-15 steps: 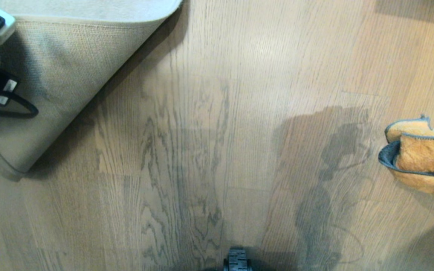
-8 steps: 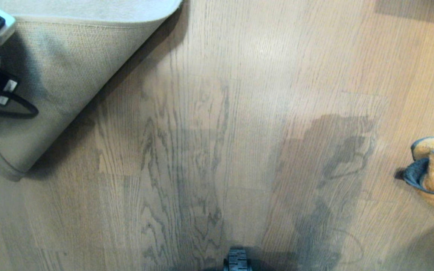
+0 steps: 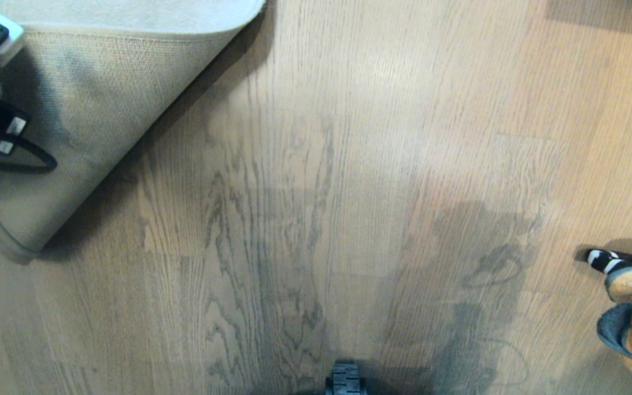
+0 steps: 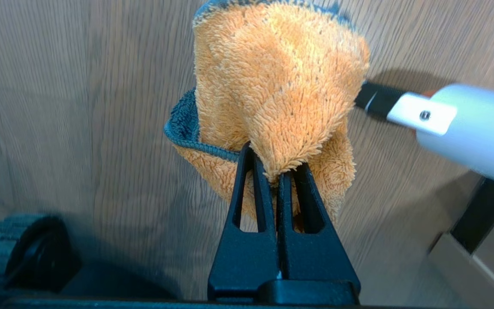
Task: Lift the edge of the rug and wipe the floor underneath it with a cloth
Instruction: Pick up the rag, then wipe the floor under the carpet with a rag
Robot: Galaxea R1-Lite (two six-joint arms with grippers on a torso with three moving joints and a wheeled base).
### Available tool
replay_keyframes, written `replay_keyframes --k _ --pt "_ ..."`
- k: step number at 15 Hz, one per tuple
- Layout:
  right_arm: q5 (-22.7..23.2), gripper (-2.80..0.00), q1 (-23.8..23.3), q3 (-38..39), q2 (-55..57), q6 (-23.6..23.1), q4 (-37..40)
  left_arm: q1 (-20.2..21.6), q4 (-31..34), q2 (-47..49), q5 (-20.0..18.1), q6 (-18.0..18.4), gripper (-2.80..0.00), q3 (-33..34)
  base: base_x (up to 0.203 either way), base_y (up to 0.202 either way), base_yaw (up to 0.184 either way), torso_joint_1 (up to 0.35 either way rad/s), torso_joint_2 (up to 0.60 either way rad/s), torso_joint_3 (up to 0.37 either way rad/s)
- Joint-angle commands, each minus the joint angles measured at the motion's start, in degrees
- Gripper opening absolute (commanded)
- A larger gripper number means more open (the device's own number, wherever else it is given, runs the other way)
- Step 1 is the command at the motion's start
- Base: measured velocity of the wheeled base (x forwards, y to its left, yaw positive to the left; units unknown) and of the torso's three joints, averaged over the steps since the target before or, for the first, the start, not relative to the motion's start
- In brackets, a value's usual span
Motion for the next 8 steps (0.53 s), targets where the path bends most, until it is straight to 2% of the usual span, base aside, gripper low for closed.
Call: replay_keyframes --k 1,5,8 --pt "0.2 -2.8 0.0 0.0 -1.4 -0.2 3.3 0.0 0.0 0.1 0.2 0.0 -2.8 0.0 0.0 0.0 0.0 0.0 0.0 0.0" --pt "-0.3 -2.8 0.0 0.0 -1.4 -0.2 11.2 0.0 0.0 0.1 0.2 -0.1 -2.8 0.0 0.0 0.0 0.0 0.0 0.0 0.0" --pt "-0.4 -2.8 0.1 0.0 -1.5 0.5 11.5 0.0 -0.1 0.3 0.2 -0.1 -2.8 0.0 0.0 0.0 0.0 0.0 0.0 0.0"
